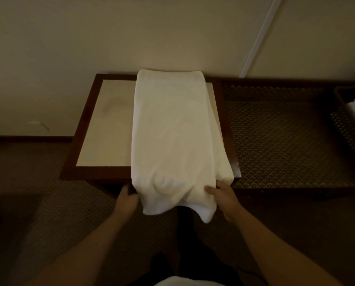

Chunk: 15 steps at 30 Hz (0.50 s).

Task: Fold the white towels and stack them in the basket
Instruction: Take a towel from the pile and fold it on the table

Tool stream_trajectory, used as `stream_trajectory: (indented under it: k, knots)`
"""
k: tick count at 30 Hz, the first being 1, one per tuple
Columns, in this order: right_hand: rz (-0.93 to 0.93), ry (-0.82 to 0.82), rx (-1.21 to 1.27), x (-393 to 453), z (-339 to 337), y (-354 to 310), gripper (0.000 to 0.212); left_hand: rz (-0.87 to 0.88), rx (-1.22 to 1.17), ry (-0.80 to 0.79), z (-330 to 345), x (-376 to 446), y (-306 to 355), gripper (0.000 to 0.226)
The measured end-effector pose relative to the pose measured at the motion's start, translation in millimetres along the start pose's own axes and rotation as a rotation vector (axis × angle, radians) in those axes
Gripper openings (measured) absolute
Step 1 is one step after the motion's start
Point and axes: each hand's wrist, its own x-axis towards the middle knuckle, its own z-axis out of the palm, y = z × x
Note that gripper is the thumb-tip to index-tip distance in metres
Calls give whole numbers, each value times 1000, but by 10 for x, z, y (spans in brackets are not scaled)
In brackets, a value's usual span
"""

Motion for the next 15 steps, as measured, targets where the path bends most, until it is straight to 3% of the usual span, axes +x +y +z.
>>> stream_trajectory:
  k: [3,6,9,13,15]
  knots:
    - [-19,-45,144,-53,-43,-101,24,-131,-462,20,-37,-40,198,15]
    - [-86,69,258,-90,-115,-193,23,-189,-624,-31,-106,-9,202,34]
    - [-129,169,210,-29,-168,-203,21,-230,-675,-127,-96,36,171,50]
    - [-97,77,80,65,-164,-141,17,-253,-686,-328,-3,-1,206,40]
    - [-169,119,108,63,-183,-144,15,-221,-576,-296,-23,27,211,36]
